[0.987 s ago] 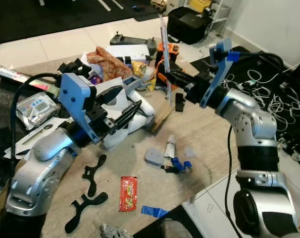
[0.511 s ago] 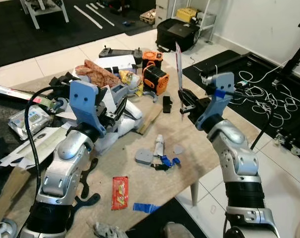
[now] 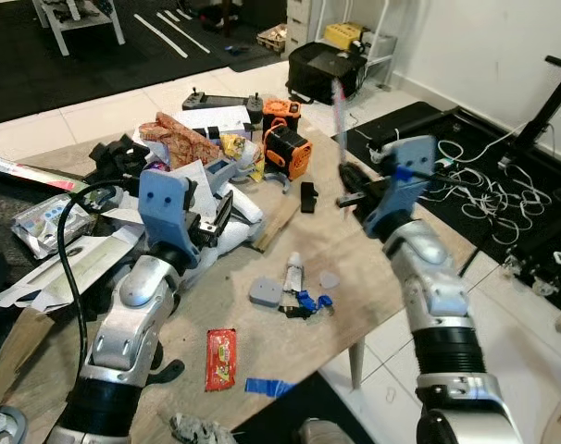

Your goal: Picking trash to rubbish bin

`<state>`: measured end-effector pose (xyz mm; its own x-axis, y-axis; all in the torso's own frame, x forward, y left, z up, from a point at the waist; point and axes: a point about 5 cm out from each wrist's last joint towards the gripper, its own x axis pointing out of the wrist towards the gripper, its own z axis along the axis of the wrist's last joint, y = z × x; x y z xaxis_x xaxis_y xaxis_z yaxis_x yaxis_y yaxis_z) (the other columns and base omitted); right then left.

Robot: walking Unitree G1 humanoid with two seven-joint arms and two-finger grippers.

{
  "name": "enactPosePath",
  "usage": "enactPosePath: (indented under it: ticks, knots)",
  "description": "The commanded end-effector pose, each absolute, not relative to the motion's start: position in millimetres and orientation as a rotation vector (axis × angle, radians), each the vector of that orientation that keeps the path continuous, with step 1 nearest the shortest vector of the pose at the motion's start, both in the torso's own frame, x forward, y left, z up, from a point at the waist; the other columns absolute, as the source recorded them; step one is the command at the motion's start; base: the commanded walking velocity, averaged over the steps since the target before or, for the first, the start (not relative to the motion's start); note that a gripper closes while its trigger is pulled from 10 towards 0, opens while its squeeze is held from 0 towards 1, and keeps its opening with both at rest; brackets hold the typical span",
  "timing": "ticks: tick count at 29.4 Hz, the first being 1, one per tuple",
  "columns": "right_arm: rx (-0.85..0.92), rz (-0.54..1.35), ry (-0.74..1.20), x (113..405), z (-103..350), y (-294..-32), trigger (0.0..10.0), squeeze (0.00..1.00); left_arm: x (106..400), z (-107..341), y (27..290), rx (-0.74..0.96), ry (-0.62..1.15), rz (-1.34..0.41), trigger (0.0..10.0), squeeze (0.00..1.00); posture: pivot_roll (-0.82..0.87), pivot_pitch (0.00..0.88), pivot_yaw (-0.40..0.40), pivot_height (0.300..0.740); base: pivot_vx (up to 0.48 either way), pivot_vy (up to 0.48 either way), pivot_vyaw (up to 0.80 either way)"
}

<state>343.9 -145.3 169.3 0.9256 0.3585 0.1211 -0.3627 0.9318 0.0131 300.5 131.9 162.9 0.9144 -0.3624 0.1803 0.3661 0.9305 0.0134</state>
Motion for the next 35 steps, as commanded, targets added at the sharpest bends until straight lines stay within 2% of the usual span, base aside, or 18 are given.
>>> enactPosePath:
  ticks: [1, 30, 35]
  knots:
    - [0.022, 0.366, -0.122, 346.0, 169.7, -146.1, 10.0, 0.0, 301.4, 159.6, 128.7, -0.008, -0.178, -0.384, 10.0, 0.0, -0.08, 0.0, -0.042, 0.74, -0.371, 0.0, 0.0]
    - [0.045, 0.409, -0.077, 354.5, 158.8, -138.4, 10.0, 0.0, 312.3, 160.0, 122.7, 0.034, -0.208, -0.459, 10.0, 0.0, -0.07, 0.0, -0.035, 0.74, -0.367, 0.0, 0.0]
    - [0.035, 0.431, -0.063, 355.2, 157.3, -137.0, 10.0, 0.0, 311.3, 161.1, 120.6, 0.04, -0.221, -0.491, 10.0, 0.0, -0.07, 0.0, -0.036, 0.74, -0.105, 0.0, 0.0]
